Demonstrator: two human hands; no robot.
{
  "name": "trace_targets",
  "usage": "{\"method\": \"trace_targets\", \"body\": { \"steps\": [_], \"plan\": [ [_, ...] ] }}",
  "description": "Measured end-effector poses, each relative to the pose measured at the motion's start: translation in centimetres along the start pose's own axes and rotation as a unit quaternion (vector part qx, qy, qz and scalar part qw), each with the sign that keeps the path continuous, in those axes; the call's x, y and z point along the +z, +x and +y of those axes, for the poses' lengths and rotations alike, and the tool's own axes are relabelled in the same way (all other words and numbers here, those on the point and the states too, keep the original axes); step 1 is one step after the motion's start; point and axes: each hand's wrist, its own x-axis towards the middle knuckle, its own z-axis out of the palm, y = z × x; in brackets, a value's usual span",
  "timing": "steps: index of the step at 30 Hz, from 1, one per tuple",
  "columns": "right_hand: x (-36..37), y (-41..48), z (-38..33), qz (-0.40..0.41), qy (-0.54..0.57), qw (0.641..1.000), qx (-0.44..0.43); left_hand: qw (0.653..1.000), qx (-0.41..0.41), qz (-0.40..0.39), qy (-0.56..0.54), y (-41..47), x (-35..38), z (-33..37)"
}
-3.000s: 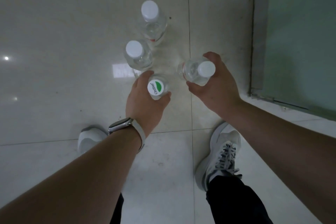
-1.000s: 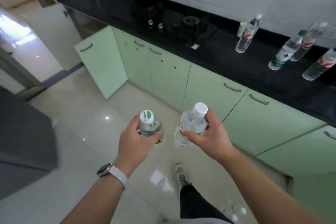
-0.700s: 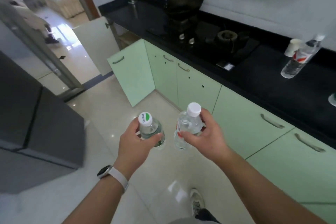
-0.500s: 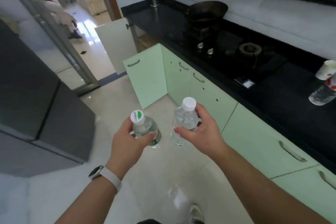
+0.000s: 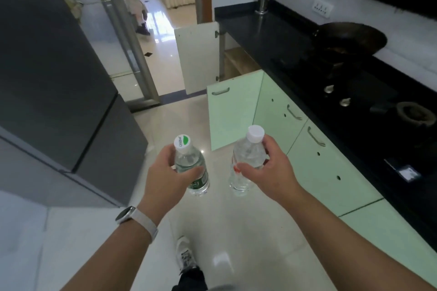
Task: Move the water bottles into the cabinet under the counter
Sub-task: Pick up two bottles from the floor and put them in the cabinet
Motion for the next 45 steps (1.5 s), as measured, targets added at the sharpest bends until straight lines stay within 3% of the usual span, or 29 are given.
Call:
{"method": "trace_targets", "body": {
  "steps": [17, 24, 35, 45],
  "plan": [
    [13.6, 23.7, -7.3, 0.032, -0.034, 0.999, 0.028, 0.999, 0.023, -0.019, -0.012, 28.1, -10.1, -3.7],
    [16.3, 34.8, -5.2, 0.022, -0.023, 0.999, 0.034, 0.999, 0.025, 0.027, -0.018, 38.2, -8.5, -4.0],
    [16.0, 55.7, -3.1, -0.011, -0.024, 0.998, 0.050, 0.999, 0.001, 0.027, 0.039, 57.0, -4.0, -0.7],
    [14.5, 66.7, -3.4, 0.036, -0.013, 0.998, 0.053, 0.998, 0.035, -0.035, 0.041, 69.3, -1.1, 0.6]
  ]
}}
